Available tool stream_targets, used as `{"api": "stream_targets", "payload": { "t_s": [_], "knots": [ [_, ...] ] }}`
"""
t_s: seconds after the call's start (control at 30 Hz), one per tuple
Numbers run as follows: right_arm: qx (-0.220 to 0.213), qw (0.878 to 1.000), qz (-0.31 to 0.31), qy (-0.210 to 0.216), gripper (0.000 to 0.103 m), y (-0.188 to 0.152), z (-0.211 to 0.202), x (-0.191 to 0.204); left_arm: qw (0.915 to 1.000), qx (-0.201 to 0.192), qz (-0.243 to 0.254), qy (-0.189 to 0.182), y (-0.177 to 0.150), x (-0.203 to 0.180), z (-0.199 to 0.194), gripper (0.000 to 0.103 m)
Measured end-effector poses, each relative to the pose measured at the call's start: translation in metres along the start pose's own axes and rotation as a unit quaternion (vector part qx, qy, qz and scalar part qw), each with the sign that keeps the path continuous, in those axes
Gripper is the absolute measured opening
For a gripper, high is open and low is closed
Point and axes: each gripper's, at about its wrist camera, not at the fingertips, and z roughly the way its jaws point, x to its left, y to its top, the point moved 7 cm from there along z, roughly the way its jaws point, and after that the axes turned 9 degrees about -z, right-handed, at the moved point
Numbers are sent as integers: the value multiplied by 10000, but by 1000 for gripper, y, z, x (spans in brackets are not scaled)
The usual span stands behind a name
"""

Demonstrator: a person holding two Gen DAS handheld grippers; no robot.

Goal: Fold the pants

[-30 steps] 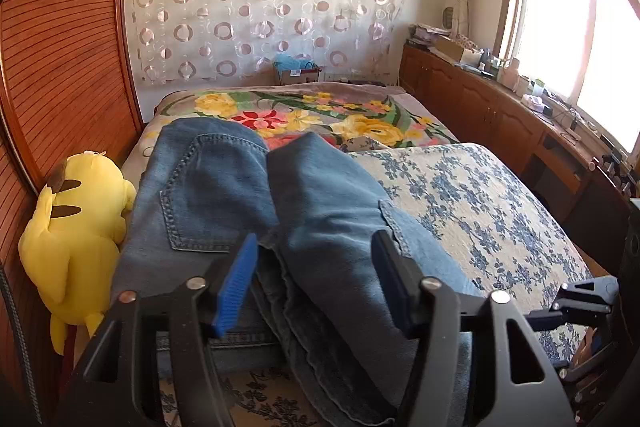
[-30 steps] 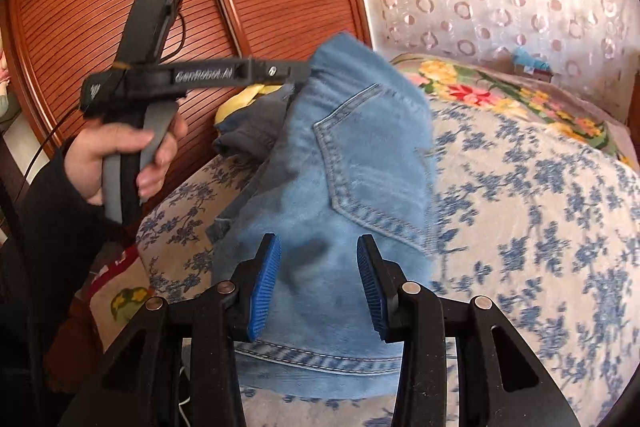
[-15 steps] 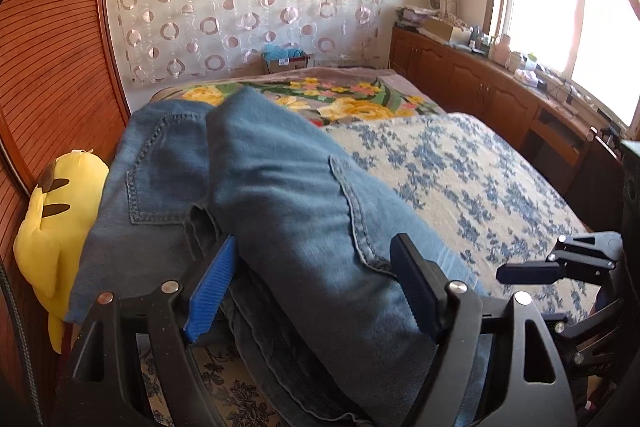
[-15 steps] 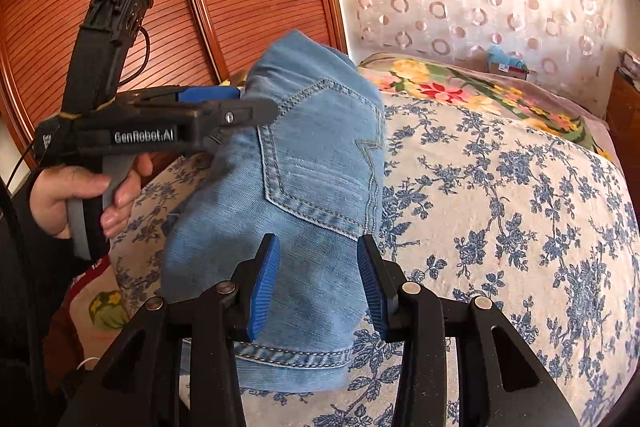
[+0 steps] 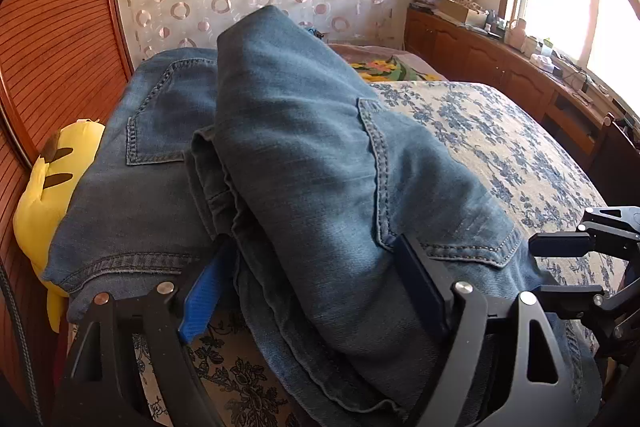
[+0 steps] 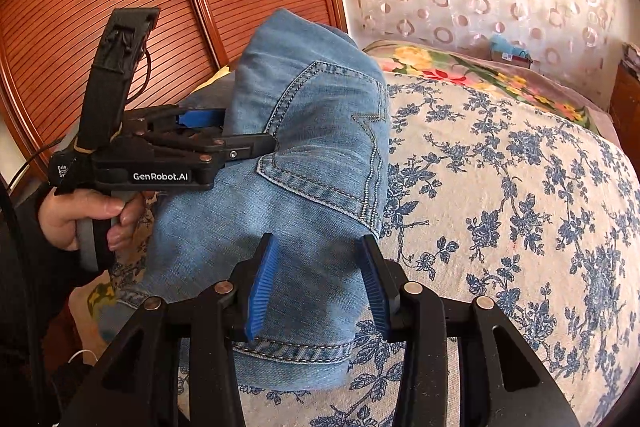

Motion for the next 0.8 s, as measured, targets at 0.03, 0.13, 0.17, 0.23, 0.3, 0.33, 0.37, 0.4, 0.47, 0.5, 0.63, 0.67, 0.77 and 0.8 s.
{"api": "stream_targets", "payload": {
  "t_s": [0.03,0.13,0.17,0.23,0.3,0.33,0.37,0.4,0.47,0.5,0.63,0.67,0.77,0.8],
  "knots": [
    [5,10000,3,4,45,0,0,0,10000,-8,-3,1,0,0,0,84],
    [9,10000,19,19,45,-2,0,0,10000,-41,-68,0,-1,2,0,85],
    [12,10000,21,23,45,-2,-1,0,9999,-47,-97,-12,-2,2,-1,85],
    [22,10000,23,28,46,-1,-2,0,9998,-40,-181,-15,-2,5,-4,85],
    [30,10000,-26,8,46,2,-1,-3,9995,-75,-299,-48,-1,9,-10,85],
    [32,10000,-65,-25,47,4,-2,-4,9992,-96,-376,-76,-2,11,-15,85],
    [32,9999,-95,-64,50,6,-2,-6,9990,-117,-428,-106,-1,13,-19,85],
    [24,9999,-113,-85,51,8,-2,-8,9987,-150,-465,-132,-1,15,-22,85],
    [16,9999,-124,-90,53,14,0,-14,9982,-200,-537,-189,0,16,-29,85],
    [18,9999,-126,-99,54,16,1,-17,9979,-202,-567,-232,0,16,-31,85],
    [51,9998,-164,-56,54,25,11,-26,9972,-141,-626,-376,0,12,-36,85],
    [62,9998,-177,-9,54,28,14,-27,9972,-115,-636,-371,0,11,-35,85],
    [44,9997,-221,77,55,34,19,-30,9968,7,-715,-366,-4,14,-29,85],
    [39,9997,-234,112,55,37,20,-32,9965,53,-745,-376,-6,15,-25,85]
  ]
}}
